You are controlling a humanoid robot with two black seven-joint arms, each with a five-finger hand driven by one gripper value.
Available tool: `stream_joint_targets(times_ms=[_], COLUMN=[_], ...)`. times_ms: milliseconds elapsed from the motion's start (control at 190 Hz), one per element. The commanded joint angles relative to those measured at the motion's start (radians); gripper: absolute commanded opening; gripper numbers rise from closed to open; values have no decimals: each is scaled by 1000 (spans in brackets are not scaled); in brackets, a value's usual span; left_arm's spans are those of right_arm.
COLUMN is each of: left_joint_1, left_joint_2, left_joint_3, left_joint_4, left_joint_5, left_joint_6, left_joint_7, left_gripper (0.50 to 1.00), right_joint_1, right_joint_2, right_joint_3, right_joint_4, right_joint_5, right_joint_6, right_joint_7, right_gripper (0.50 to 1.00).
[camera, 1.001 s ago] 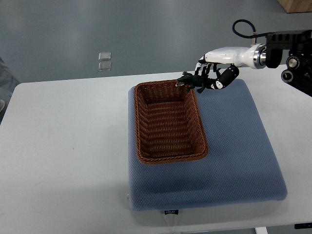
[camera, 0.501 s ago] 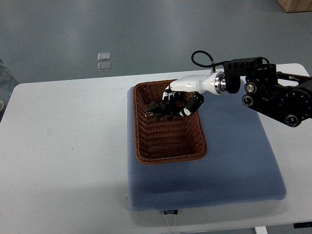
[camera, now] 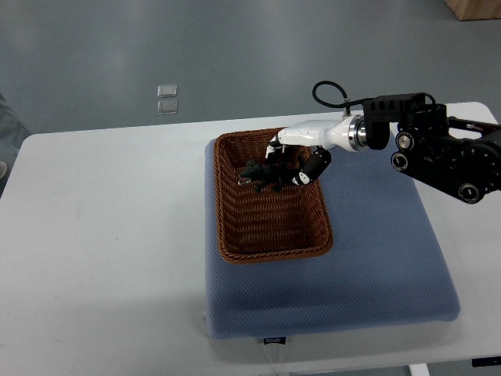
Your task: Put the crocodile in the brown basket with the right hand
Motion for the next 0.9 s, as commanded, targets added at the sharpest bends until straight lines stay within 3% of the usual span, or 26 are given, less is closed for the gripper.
stream_joint_targets(times_ms=[0, 116, 411, 532, 769, 896], left_joint_1=[0, 0, 0, 0, 0, 0], left_joint_2=[0, 0, 0, 0, 0, 0], left_joint_3=[0, 0, 0, 0, 0, 0], left_joint_4=[0, 0, 0, 0, 0, 0], left_joint_5=[0, 0, 0, 0, 0, 0], left_joint_6=[0, 0, 0, 0, 0, 0], left_joint_7=[0, 0, 0, 0, 0, 0], left_gripper=[1000, 1000, 1000, 1000, 1000, 1000], right_joint_1=[1, 3, 9, -9, -149, -236], right_joint_2=[0, -1, -18, -40, -27, 11], right_joint_3=[0, 5, 20, 138, 413, 540], right_joint_4=[0, 2, 2, 2, -48, -106], right_joint_5=[2, 5, 14, 60, 349, 565], right_joint_6=[0, 0, 0, 5, -1, -40], right_joint_7=[0, 2, 6, 8, 11, 12], right_gripper=[754, 791, 829, 858, 860, 860])
